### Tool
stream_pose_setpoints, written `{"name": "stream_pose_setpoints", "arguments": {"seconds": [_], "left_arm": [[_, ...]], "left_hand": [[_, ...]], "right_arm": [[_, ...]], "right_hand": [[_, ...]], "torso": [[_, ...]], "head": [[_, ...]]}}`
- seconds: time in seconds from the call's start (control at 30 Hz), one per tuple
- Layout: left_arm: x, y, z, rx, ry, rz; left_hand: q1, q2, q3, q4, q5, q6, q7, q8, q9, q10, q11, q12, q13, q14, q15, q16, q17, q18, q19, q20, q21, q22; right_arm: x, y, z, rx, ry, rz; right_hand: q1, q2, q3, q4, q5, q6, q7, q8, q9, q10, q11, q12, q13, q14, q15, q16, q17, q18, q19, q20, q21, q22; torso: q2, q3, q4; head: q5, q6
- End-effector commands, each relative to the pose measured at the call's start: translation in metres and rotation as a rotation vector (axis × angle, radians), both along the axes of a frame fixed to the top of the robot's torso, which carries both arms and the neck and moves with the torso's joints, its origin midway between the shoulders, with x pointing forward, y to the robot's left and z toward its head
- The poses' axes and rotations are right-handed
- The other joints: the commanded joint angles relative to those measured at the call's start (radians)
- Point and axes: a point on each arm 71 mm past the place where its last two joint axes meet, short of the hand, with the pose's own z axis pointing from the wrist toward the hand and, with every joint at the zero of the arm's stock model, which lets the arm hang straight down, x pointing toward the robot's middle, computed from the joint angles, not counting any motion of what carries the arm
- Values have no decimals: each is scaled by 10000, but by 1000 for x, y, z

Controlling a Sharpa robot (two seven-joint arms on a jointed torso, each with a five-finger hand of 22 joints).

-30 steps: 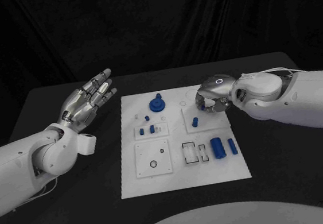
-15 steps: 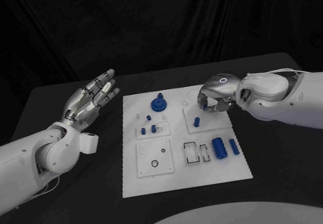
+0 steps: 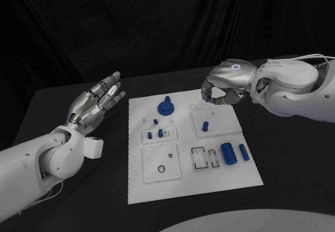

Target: Assemble the parts on the task board

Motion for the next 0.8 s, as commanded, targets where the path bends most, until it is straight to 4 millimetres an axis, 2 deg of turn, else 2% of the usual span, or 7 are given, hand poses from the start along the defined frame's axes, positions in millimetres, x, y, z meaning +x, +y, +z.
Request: {"name": "stream_pose_setpoints", "arguments": {"seconds": [0.03,0.2,0.33,0.43,0.67,0.8], "left_arm": [[-2,0,12,-1058,-1428,84],[-2,-1,11,-1071,-1399,45],[-2,-1,11,-1069,-1379,35],[-3,0,11,-1065,-1366,35],[-4,2,9,-1038,-1302,67],[-5,2,6,-1038,-1237,66]], "left_hand": [[117,15,59,-6,65,13,33,-16,16,13,81,34,13,11,91,50,9,166,3,54,14,17],[135,16,62,-10,69,7,38,-18,15,11,92,31,12,12,95,53,9,166,7,65,16,28],[148,16,64,-13,68,7,39,-18,15,12,99,37,12,13,98,56,9,166,9,73,18,37],[164,16,67,-17,71,3,40,-19,14,11,107,40,12,14,103,59,10,166,13,87,21,48],[184,14,69,-21,74,-17,41,-22,12,5,115,28,10,15,111,63,10,165,18,107,24,60],[198,17,73,-23,77,-18,43,-23,12,3,120,29,9,14,117,65,10,165,21,120,26,67]], "right_arm": [[-8,12,6,191,-30,4],[-22,38,7,269,216,703],[-30,59,-2,216,559,1214],[-34,69,-10,220,758,1478],[-41,88,-27,236,1150,1928],[-43,95,-34,197,1336,2062]], "right_hand": [[0,33,64,-49,110,-88,11,-96,1,25,72,-80,-29,-24,95,-68,-47,97,-27,60,-9,1132],[47,15,141,-112,214,-115,51,-167,-1,65,99,-131,-57,-29,137,-61,-33,94,-38,96,17,1140],[105,17,203,-177,235,-81,85,-198,5,133,117,-142,-65,-39,170,-75,-49,94,-48,122,30,1144],[127,9,239,-222,240,-21,118,-215,12,230,135,-131,-63,-40,199,-66,-35,91,-55,145,56,1149],[158,-14,280,-274,298,-5,125,-257,3,292,138,-135,-66,-35,205,-47,-12,94,-58,157,83,1154],[162,-21,292,-287,313,-11,129,-278,-5,305,140,-138,-67,-39,206,-54,-22,96,-63,160,79,1153]], "torso": [[2,-2,2],[-1,-4,3],[-5,-10,3],[2,-6,7],[3,-6,9],[8,-8,16]], "head": [[56,1],[263,1],[399,1],[464,1],[717,1],[747,1]]}}
